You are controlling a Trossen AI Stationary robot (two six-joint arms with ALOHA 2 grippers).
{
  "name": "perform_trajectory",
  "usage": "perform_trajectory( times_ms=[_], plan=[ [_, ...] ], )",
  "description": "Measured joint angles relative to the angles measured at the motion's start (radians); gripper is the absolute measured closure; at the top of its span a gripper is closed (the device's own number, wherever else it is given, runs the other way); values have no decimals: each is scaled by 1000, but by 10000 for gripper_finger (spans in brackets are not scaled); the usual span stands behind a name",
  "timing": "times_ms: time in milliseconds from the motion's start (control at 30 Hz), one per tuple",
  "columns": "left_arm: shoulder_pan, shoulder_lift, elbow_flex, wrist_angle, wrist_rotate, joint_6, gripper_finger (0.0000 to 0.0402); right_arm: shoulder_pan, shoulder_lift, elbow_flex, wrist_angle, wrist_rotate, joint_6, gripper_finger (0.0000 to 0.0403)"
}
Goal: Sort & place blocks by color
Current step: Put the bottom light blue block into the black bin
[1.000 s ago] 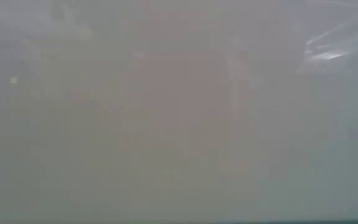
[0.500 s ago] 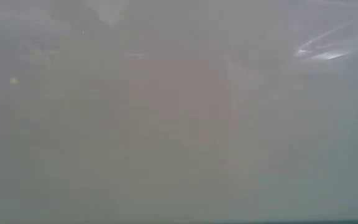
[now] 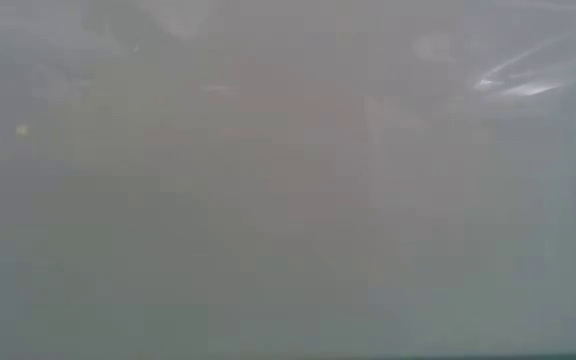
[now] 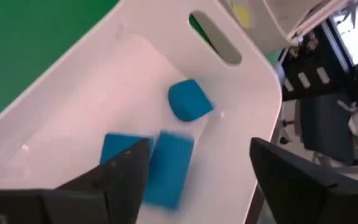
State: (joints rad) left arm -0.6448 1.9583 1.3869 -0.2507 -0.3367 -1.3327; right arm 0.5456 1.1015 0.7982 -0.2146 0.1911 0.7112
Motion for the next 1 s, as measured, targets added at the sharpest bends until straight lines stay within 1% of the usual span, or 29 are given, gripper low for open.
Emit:
perform_trajectory(
  times_ms=[67,167,267,367,433,500,600,667,833,1000],
  plan=[
    [11,0,0,18,0,-11,117,-9,0,0,33,0,-1,183],
    [29,-8,0,54,-1,-13,119,-23,0,0,88,0,-1,183],
    [54,-16,0,98,-1,25,138,-35,0,0,119,-2,-3,183],
    [92,-28,1,145,-4,99,162,-49,0,0,137,-3,-35,183],
    [117,-40,1,146,-4,168,177,-68,0,0,136,-3,-48,183],
    [151,-46,1,148,-3,252,190,-94,0,0,135,5,-45,183],
    [202,-64,0,102,3,405,203,-139,0,0,130,58,-33,183],
    [246,-75,1,80,33,521,207,-172,0,0,128,97,-32,183],
    [362,-92,1,-76,119,846,206,-259,0,0,124,122,-34,183],
    [476,-97,0,-249,127,1198,210,-326,0,0,125,122,-41,183]
  ],
)
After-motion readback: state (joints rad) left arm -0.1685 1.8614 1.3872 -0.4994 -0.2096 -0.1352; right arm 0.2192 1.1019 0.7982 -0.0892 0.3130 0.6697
